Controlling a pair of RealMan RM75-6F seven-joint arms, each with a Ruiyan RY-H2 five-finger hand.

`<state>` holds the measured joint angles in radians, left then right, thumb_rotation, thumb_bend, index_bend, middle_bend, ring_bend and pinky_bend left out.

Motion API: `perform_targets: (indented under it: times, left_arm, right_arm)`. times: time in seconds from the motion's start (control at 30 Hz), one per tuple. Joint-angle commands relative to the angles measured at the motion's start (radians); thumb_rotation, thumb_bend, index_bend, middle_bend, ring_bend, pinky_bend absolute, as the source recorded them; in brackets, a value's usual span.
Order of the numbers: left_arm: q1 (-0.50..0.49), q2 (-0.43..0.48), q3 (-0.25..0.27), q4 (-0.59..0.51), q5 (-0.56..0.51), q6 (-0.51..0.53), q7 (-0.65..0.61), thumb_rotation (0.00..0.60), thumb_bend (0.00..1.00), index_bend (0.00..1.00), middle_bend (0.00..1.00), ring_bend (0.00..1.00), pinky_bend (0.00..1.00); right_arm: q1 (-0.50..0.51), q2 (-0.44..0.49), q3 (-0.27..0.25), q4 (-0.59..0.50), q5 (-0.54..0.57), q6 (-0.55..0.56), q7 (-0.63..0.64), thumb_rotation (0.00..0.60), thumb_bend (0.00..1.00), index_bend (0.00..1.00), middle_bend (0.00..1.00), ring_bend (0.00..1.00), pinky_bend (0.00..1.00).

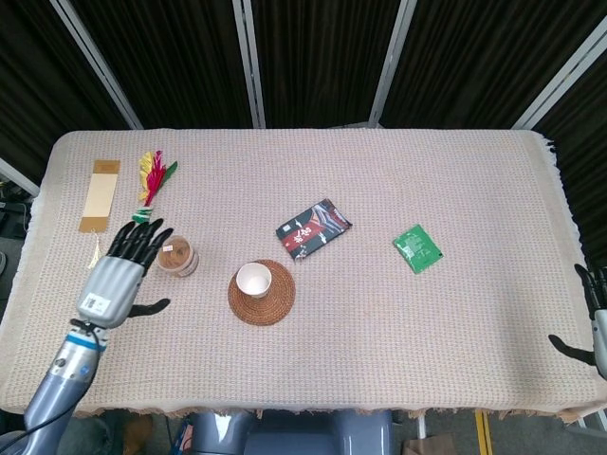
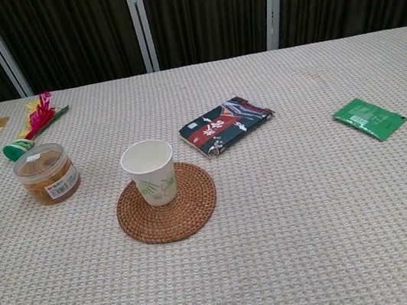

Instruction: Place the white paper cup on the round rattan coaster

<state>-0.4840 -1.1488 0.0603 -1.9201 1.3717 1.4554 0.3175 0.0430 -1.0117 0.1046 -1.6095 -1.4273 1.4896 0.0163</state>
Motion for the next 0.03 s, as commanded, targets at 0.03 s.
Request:
perform_targets:
  times: [0.03]
  left_arm:
    - [0.081, 0.023, 0.069, 0.126, 0.07, 0.052, -0.128, 0.6, 0.0, 0.0, 0.0, 0.0, 0.0]
  right_arm:
    - [-0.001, 0.001, -0.003, 0.003, -0.01, 0.005, 0.011, 0.6, 0.0, 0.0, 0.0, 0.0, 0.0]
